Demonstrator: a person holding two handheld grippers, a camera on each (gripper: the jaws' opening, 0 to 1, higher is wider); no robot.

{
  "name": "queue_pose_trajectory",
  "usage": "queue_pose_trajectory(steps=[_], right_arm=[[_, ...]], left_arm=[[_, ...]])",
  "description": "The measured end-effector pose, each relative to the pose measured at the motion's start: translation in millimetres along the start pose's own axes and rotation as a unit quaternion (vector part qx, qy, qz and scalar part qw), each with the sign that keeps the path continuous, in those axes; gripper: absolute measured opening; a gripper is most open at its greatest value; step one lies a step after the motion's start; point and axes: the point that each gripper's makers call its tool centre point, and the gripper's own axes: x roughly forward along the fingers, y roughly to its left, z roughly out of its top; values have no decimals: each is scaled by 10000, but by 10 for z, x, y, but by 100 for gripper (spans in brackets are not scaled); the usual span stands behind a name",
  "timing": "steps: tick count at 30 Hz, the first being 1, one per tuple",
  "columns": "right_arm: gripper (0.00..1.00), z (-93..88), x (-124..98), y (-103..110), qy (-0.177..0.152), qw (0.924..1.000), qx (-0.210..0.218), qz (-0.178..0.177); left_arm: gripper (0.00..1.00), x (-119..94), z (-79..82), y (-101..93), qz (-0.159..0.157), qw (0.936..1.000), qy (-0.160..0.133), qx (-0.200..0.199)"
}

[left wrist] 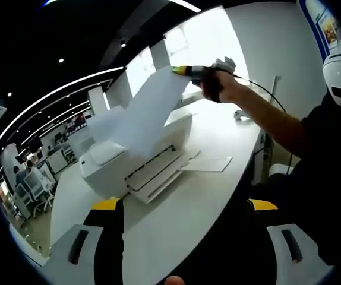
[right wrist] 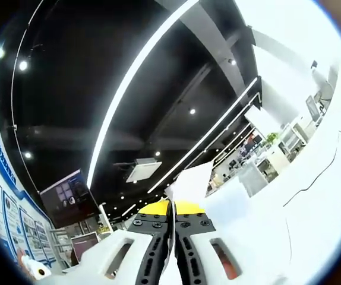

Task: Remove the paper from the printer output slot and place it on top of the printer

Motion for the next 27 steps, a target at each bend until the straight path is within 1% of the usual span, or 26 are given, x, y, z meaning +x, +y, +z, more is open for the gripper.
queue_pose_trajectory(steps=[9, 19, 21, 27], right_arm=[[0, -11, 34, -74, -2, 10000, 20, -85], [0, -56, 71, -272, 11, 9995, 68, -307], [0, -76, 78, -312, -3, 9990, 359, -283], [0, -89, 90, -371, -43, 9982, 492, -334]], left_arm=[[87, -7, -1, 8, 12, 10000, -5, -5], [87, -4, -2, 6, 9, 10000, -5, -1], [87, -5, -3, 5, 5, 10000, -8, -4], [87, -4, -8, 4, 1, 10000, 0, -3]])
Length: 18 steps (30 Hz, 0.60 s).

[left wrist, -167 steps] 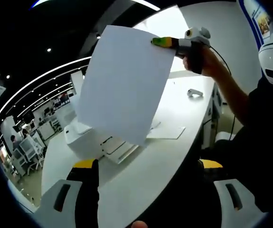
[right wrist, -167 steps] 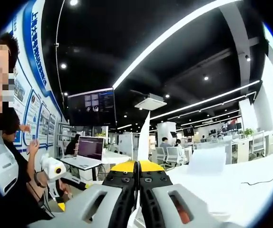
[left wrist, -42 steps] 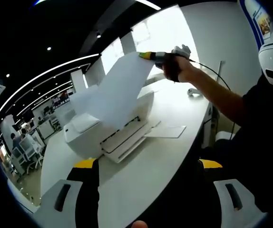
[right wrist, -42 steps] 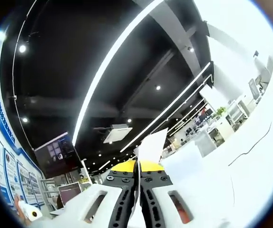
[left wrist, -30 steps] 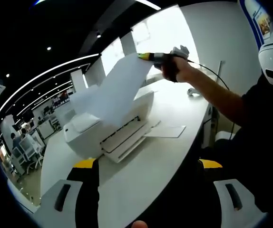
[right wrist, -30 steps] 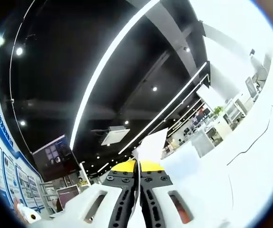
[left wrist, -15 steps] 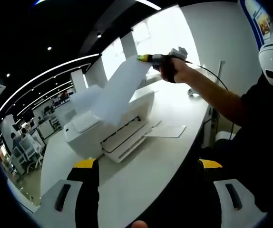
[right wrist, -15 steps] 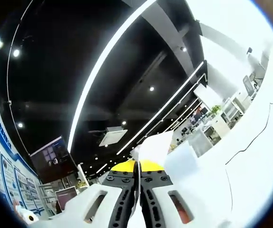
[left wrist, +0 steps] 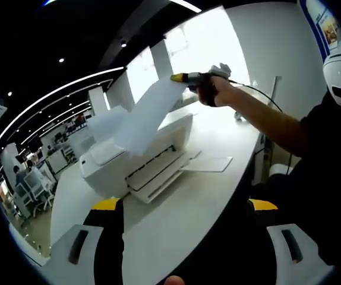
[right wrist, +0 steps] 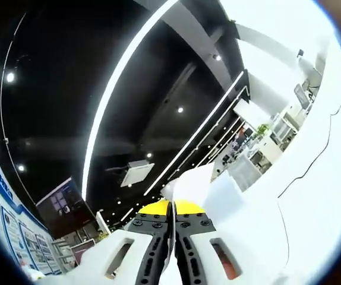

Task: Remove the paper from the printer output slot and place it on top of the printer

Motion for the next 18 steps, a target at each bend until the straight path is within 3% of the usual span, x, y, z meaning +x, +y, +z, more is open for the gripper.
queue_pose_trajectory(steps=[18], right_arm=[[0, 3, 57, -151, -98, 9997, 115, -206]], left_arm=[[87, 3, 1, 8, 6, 10000, 4, -10]])
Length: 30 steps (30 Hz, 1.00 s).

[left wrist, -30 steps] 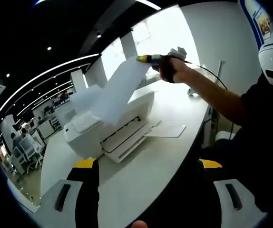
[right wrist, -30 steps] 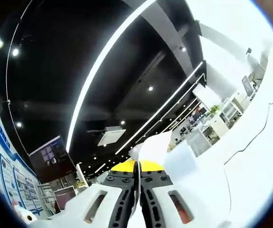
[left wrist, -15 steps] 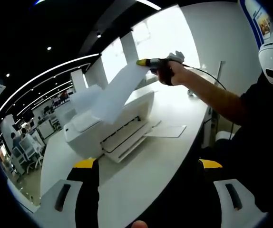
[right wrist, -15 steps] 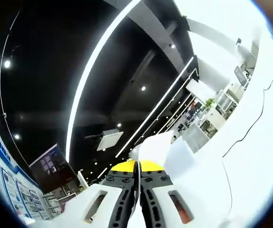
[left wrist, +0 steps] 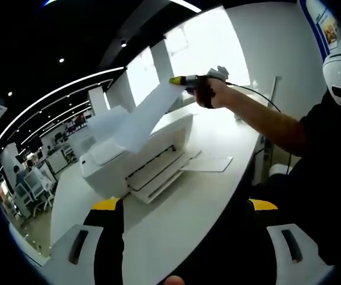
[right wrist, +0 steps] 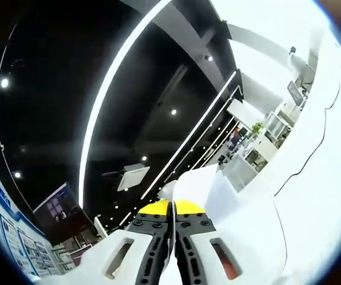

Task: Remove the paper from the printer output slot and place it on top of the printer

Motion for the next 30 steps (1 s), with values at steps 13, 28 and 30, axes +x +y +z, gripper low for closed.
queue_pose_trajectory(steps=[13, 28, 30], right_arm=[[0, -18, 23, -54, -16, 9999, 92, -50], [0, -57, 80, -82, -43, 9998, 181, -83], [0, -65, 84, -87, -37, 9998, 193, -90]], left_arm=[[87, 4, -9, -6, -9, 10000, 5, -4], [87, 6, -16, -2, -11, 10000, 2, -14], [87, 7, -19, 0, -12, 10000, 6, -16]])
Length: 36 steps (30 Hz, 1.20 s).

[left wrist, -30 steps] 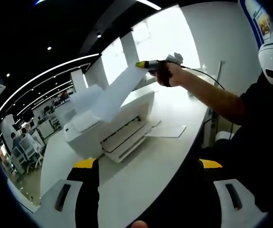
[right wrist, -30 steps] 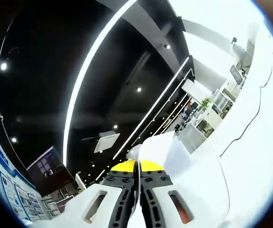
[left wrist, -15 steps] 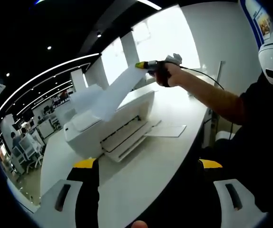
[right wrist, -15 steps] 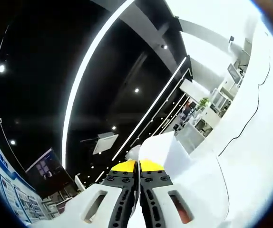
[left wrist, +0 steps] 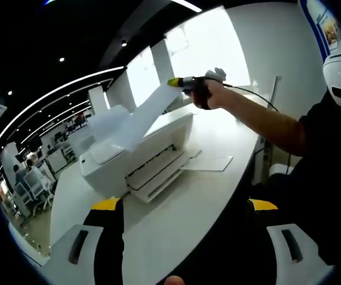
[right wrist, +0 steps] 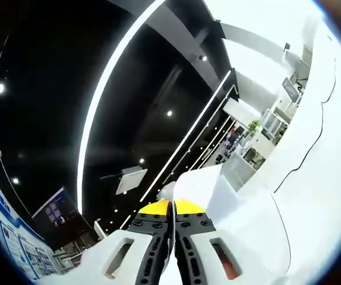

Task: Remove the paper from the printer output slot and place it on top of the printer

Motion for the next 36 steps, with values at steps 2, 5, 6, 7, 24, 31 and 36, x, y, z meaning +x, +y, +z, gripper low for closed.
queue_pose_trajectory(steps=[2, 5, 6, 7, 24, 31, 36], right_arm=[[0, -1, 10, -10, -14, 10000, 18, -9], [0, -5, 26, -29, -16, 10000, -3, -40], [0, -6, 32, -41, -23, 10000, 9, -55], [0, -5, 39, -47, -25, 10000, 13, -59], [0, -12, 106, -124, -27, 9999, 7, -168], [0, -57, 124, -179, 13, 9997, 153, -187], [0, -46, 128, -184, -35, 9996, 147, -226]], left_arm=[[87, 0, -3, 4, 3, 10000, 2, 2], [87, -3, -2, 6, -1, 10000, -5, -2], [87, -4, -1, 9, 3, 10000, -11, 1], [87, -5, -3, 10, 3, 10000, -10, 0], [87, -2, -8, 21, -1, 10000, 0, -6], [87, -6, -4, 18, 4, 10000, 3, -2], [87, -14, 4, 18, 10, 10000, -4, 6]])
